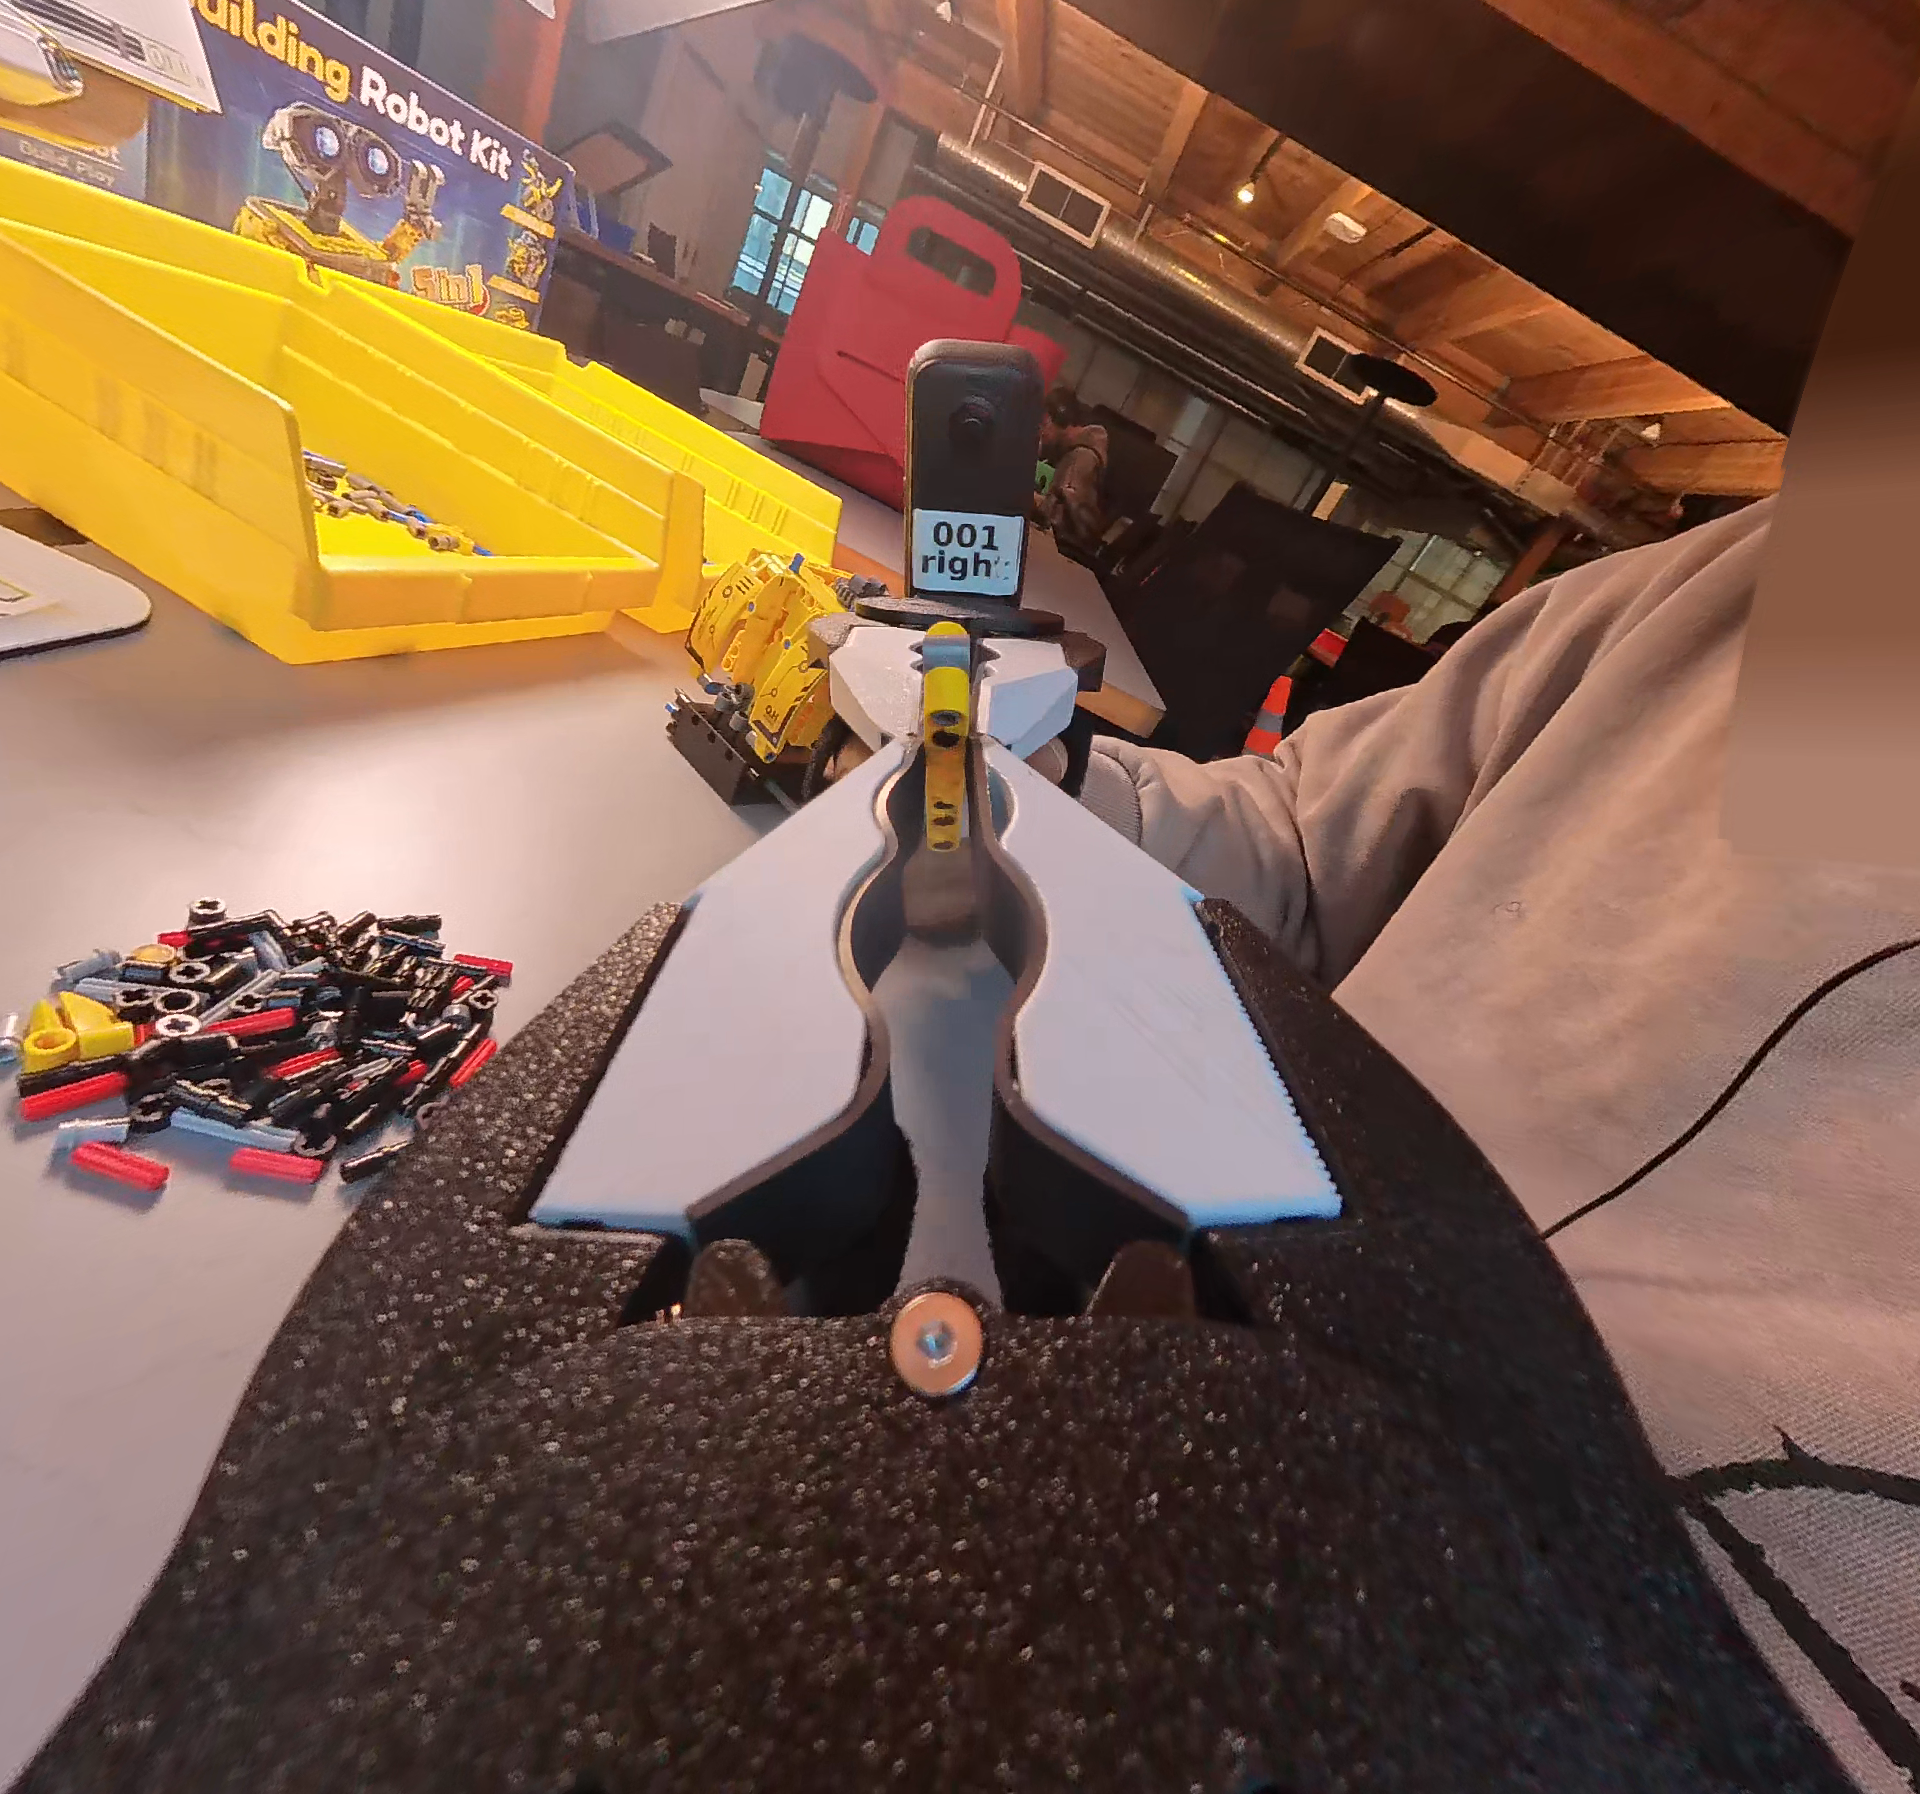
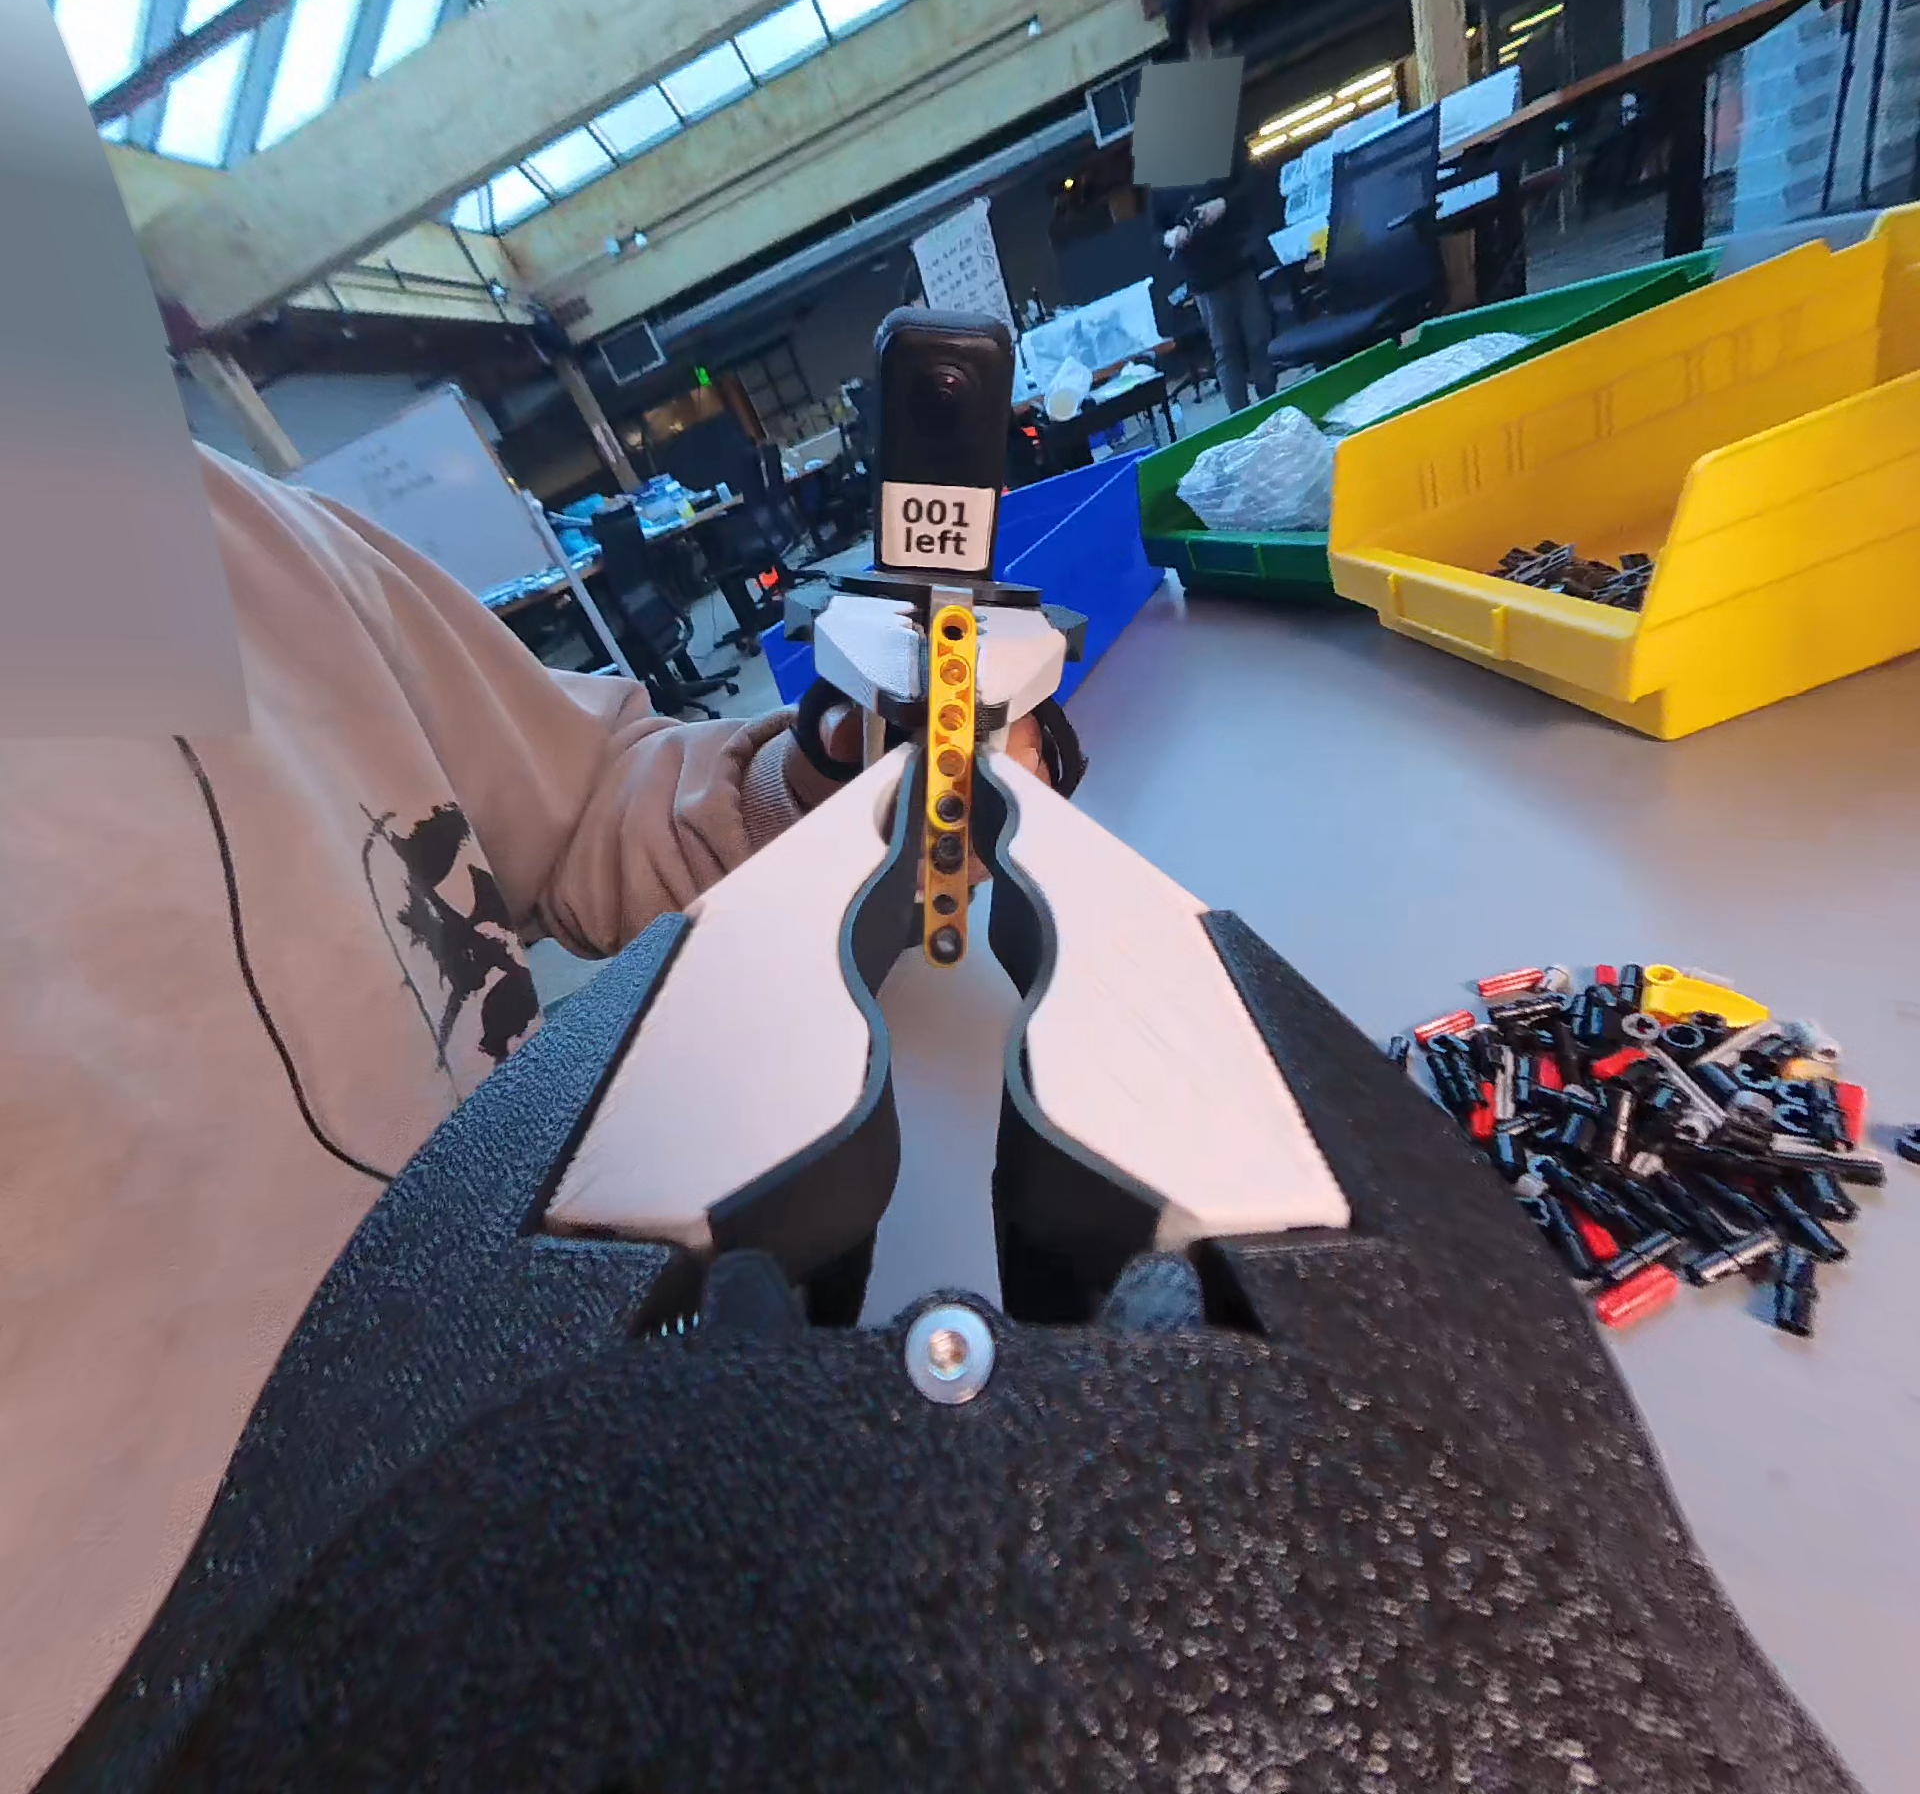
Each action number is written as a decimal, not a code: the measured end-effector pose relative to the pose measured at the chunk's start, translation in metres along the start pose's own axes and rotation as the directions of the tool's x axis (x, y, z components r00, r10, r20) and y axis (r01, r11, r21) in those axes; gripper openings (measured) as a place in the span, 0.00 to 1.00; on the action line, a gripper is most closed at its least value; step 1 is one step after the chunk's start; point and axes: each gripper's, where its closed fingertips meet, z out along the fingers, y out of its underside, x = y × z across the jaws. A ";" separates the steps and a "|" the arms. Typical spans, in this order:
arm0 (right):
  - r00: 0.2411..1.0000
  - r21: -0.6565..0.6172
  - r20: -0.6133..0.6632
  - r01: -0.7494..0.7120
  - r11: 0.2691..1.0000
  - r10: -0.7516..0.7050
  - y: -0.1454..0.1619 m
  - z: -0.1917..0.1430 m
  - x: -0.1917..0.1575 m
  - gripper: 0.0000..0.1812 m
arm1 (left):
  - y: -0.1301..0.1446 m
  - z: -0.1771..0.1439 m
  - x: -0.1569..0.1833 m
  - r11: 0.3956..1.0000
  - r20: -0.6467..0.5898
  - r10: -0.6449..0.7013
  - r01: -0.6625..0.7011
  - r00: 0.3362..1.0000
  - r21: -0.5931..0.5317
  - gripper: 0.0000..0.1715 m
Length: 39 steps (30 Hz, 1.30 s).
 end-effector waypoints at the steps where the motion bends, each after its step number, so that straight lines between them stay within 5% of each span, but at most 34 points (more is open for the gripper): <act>1: 1.000 0.009 -0.001 -0.009 1.000 0.009 -0.001 0.000 0.001 0.04 | -0.001 0.000 0.000 1.000 0.001 0.001 -0.001 1.000 0.008 0.04; 19: 0.997 0.009 0.041 -0.070 0.998 0.070 0.000 -0.005 -0.002 0.04 | 0.001 0.000 0.003 1.000 -0.012 0.024 -0.024 1.000 0.003 0.04; 31: 0.997 0.001 0.054 -0.058 0.998 0.058 0.001 0.000 -0.011 0.03 | 0.014 0.002 0.008 0.992 -0.023 0.082 -0.084 0.996 -0.096 0.03; 34: 0.988 0.287 0.072 -0.151 0.946 0.135 -0.063 -0.050 0.006 0.02 | 0.041 -0.003 -0.012 0.982 0.018 0.045 -0.040 0.999 -0.183 0.04; 37: 0.997 0.305 -0.054 -0.028 0.952 0.047 -0.081 -0.078 0.014 0.03 | 0.045 -0.001 -0.012 0.980 -0.012 0.019 -0.021 1.000 -0.196 0.04; 39: 0.999 0.169 -0.035 0.014 0.986 -0.008 -0.058 -0.055 0.003 0.03 | 0.050 0.002 -0.013 0.975 -0.009 0.012 -0.014 1.000 -0.221 0.04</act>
